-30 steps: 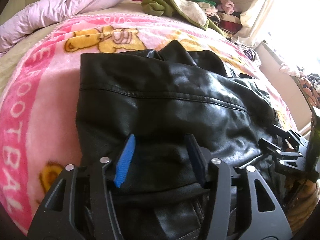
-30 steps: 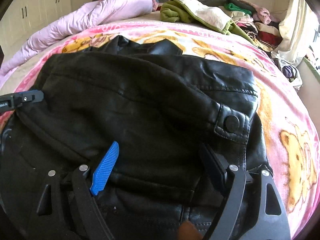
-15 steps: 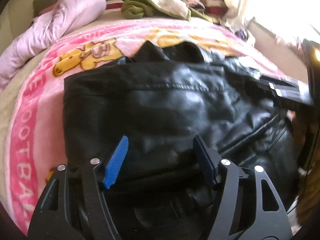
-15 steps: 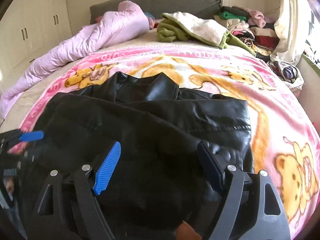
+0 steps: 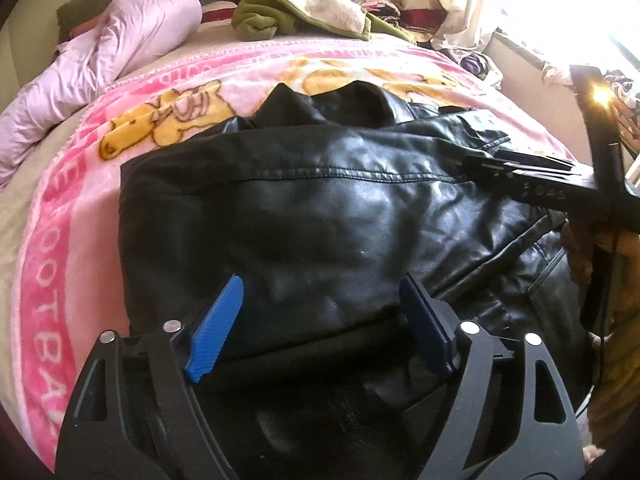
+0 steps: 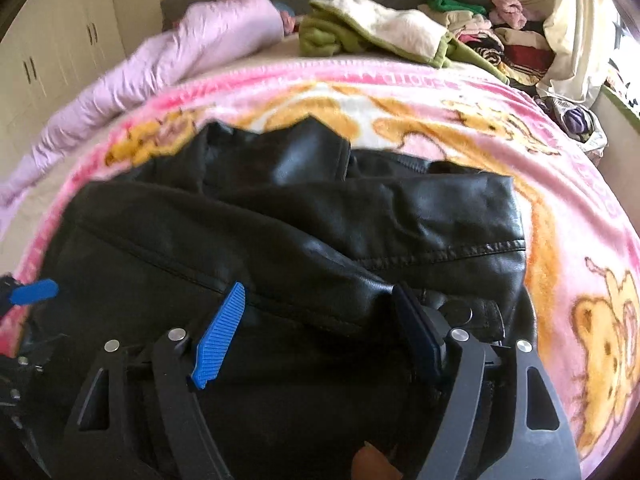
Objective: Fold large clothes
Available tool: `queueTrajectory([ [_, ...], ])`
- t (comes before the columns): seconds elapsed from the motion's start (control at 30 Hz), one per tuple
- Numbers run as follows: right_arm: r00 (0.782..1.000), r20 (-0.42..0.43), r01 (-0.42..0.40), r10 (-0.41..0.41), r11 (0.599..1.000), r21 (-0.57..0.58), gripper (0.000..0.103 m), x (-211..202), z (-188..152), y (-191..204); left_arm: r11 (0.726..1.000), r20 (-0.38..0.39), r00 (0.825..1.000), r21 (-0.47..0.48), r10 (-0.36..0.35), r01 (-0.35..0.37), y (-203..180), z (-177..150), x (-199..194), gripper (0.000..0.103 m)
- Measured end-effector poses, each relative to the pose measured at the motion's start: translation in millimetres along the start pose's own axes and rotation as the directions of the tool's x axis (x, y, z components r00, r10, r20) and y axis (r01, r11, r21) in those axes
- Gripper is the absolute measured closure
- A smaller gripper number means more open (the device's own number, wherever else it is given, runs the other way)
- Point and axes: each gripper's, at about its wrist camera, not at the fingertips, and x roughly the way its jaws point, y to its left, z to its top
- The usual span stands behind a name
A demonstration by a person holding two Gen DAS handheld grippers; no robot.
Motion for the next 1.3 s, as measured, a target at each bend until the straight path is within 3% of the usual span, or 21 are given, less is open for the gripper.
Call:
queueTrajectory([
  [0.2,0.998,0.053,-0.038,0.036,0.999,0.023,0.014,-27.3,2.4,-2.3,1.0,0.014,1.0,0.019,0.01,-0.01,-6.7,1.0,-5.8,0.021],
  [0.33,0.996,0.077,-0.057,0.054,0.998,0.037,0.01,-40.7,1.4,-4.2,0.999,0.03,0.999,0.02,0.031,-0.032,-7.4,3.0,-11.2,0.01],
  [0.73,0.988,0.129,-0.085,0.079,0.996,0.039,0.007,-78.0,-4.9,-1.8,0.999,0.09,0.996,-0.048,0.021,-0.017,-4.9,9.0,-40.3,0.01],
  [1.3,0.976,0.194,-0.099,0.095,0.995,0.012,0.006,-132.4,-24.3,5.1,0.998,0.179,0.984,-0.064,0.014,-0.003,-13.7,5.5,-93.3,0.01],
])
